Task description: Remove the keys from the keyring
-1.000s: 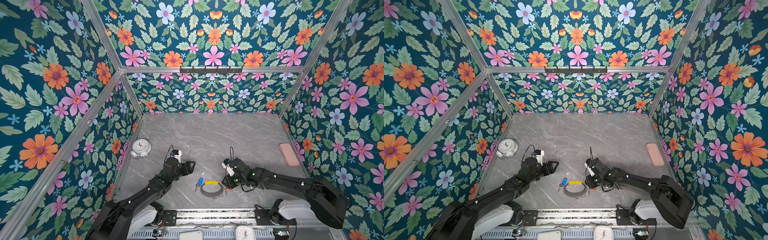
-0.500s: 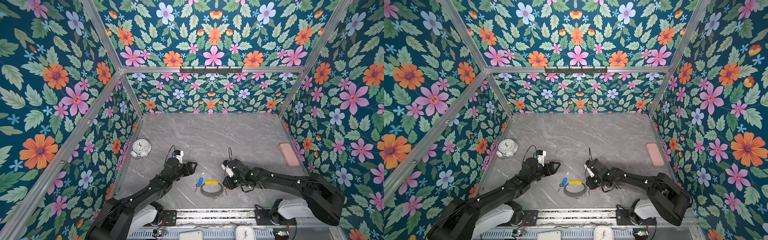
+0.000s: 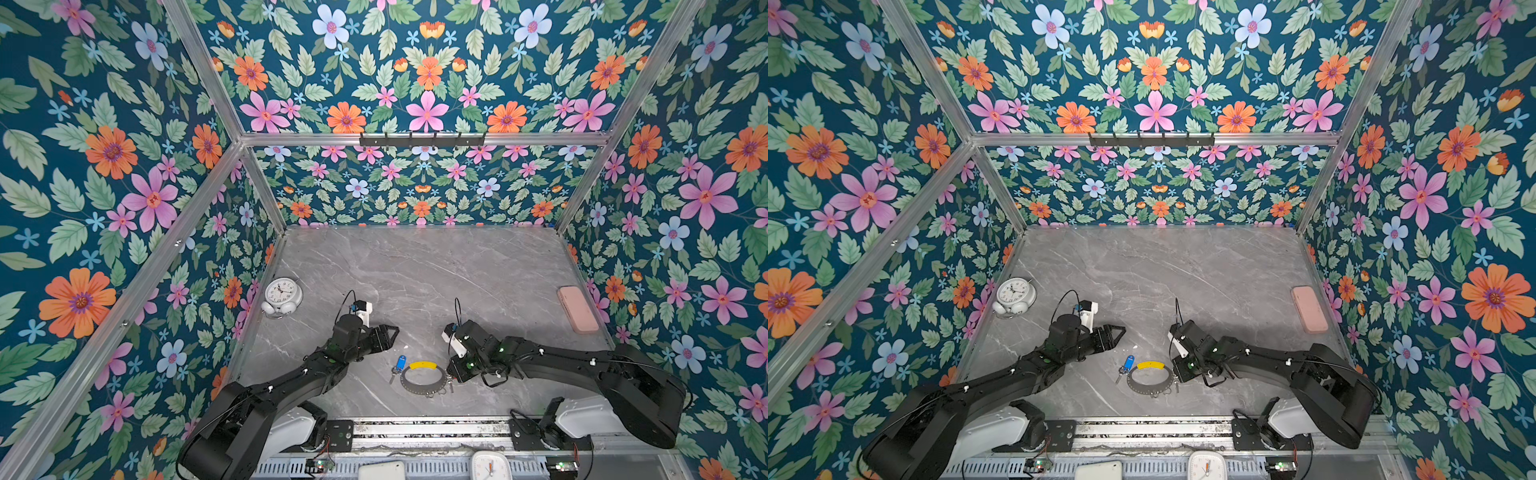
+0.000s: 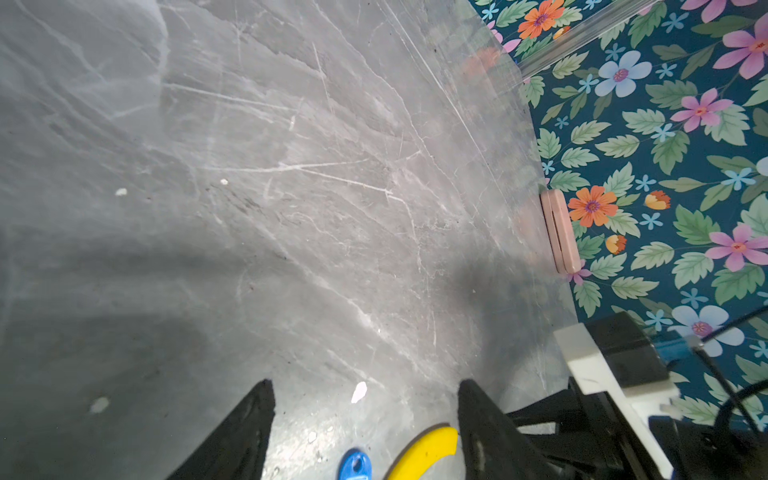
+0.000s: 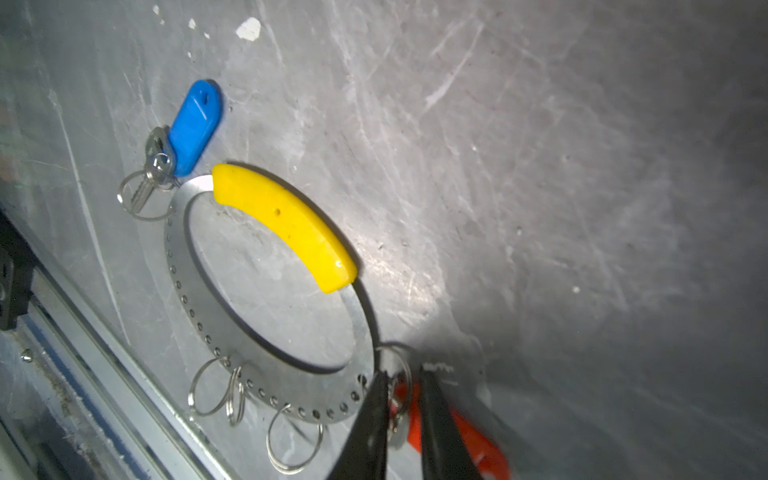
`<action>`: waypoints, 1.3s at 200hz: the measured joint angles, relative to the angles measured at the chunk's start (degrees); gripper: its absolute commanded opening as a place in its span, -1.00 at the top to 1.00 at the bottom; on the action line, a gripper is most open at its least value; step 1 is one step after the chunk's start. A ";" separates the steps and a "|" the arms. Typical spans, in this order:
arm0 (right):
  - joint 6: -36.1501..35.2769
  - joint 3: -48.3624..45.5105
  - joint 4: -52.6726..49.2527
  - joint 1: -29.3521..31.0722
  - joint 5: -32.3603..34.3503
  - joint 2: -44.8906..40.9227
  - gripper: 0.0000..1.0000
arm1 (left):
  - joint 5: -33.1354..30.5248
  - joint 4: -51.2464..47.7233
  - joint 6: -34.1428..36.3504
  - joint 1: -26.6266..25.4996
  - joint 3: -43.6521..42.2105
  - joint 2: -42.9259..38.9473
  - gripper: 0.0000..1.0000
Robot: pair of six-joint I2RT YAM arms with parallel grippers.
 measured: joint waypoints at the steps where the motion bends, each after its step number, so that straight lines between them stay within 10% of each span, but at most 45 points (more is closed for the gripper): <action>1: 0.00 0.00 0.00 0.00 0.00 -0.02 0.78 | 0.00 0.00 0.00 -0.02 0.00 0.00 -0.44; 260: -5.81 3.23 -0.87 0.09 0.07 -10.80 1.00 | 21.70 9.86 6.03 -8.81 2.27 8.59 -0.56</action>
